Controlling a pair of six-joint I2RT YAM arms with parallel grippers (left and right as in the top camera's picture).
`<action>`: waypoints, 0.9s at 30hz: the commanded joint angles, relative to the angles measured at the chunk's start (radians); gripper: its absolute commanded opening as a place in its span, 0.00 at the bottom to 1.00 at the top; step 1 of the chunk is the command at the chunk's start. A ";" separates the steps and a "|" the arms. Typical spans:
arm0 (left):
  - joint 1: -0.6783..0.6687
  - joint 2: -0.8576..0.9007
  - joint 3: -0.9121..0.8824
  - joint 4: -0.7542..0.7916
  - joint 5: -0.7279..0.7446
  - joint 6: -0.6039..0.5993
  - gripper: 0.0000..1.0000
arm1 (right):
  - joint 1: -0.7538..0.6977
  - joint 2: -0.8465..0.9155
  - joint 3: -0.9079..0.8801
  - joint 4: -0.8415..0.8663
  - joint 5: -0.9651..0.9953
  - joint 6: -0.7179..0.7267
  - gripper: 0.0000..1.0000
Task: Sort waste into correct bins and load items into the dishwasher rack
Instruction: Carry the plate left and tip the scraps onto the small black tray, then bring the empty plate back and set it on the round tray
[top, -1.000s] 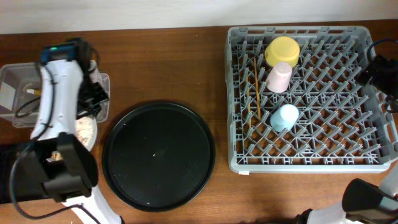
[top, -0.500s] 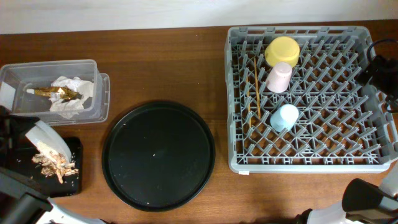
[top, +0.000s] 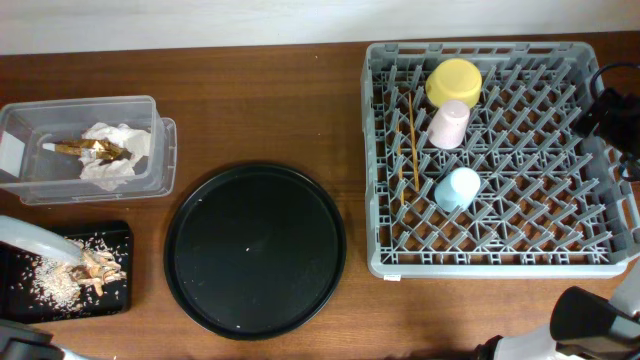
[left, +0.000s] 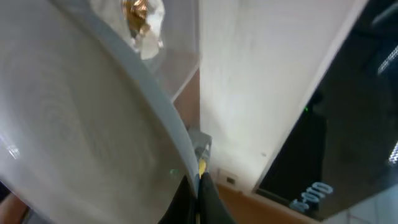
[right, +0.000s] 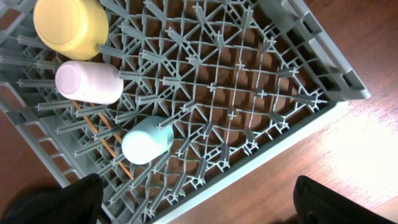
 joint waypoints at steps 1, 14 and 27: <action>0.005 -0.003 0.010 -0.018 0.024 0.046 0.00 | -0.003 0.003 -0.002 -0.003 0.005 -0.006 0.98; -0.587 -0.354 -0.329 -0.013 -0.303 -0.030 0.00 | -0.003 0.003 -0.002 -0.003 0.005 -0.006 0.98; -1.880 -0.362 -0.682 0.737 -1.273 -0.818 0.01 | -0.003 0.003 -0.002 -0.003 0.005 -0.006 0.98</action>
